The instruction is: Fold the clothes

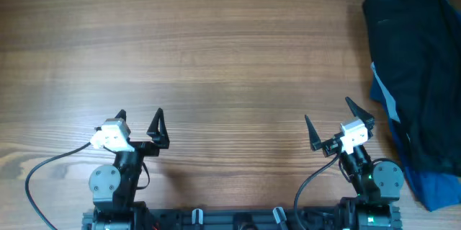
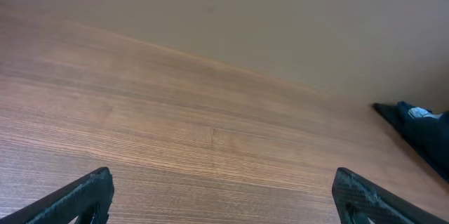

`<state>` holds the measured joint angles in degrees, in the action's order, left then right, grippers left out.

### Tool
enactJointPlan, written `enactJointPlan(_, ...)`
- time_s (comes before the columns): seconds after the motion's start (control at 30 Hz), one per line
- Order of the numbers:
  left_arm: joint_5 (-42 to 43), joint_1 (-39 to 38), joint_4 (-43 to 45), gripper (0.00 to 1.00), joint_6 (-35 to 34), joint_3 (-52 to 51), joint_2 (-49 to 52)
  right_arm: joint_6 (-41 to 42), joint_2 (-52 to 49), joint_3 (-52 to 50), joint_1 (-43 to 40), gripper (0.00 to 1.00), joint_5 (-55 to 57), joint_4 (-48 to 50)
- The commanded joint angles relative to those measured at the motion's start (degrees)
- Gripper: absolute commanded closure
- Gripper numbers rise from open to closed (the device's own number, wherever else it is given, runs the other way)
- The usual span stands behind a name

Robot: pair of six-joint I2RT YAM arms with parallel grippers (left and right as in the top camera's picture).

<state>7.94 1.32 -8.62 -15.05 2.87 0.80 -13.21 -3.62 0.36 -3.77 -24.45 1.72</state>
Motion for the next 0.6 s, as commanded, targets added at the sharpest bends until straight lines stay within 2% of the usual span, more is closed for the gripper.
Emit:
enactJointPlan(0.0, -0.57, 0.39, 0.17, 0.00, 1.36, -0.44, -0.63, -0.28, 0.33, -0.07, 0.22, 0.00, -1.07, 0.33)
enactJointPlan(0.17, -0.55, 0.39, 0.17, 0.00, 1.36, -0.44, -0.63, -0.48, 0.33, -0.07, 0.22, 0.00, -0.87, 0.33)
enactJointPlan(0.27, -0.57, 0.42, 0.17, 0.00, 1.36, -0.44, -0.63, -5.03, 0.33, -0.07, 0.22, 0.00, -0.17, 0.33)
enactJointPlan(0.57, -0.57, 0.42, 0.17, 0.00, 1.36, -0.44, -0.63, -4.90, 0.33, -0.07, 0.22, 0.00, 0.00, 0.39)
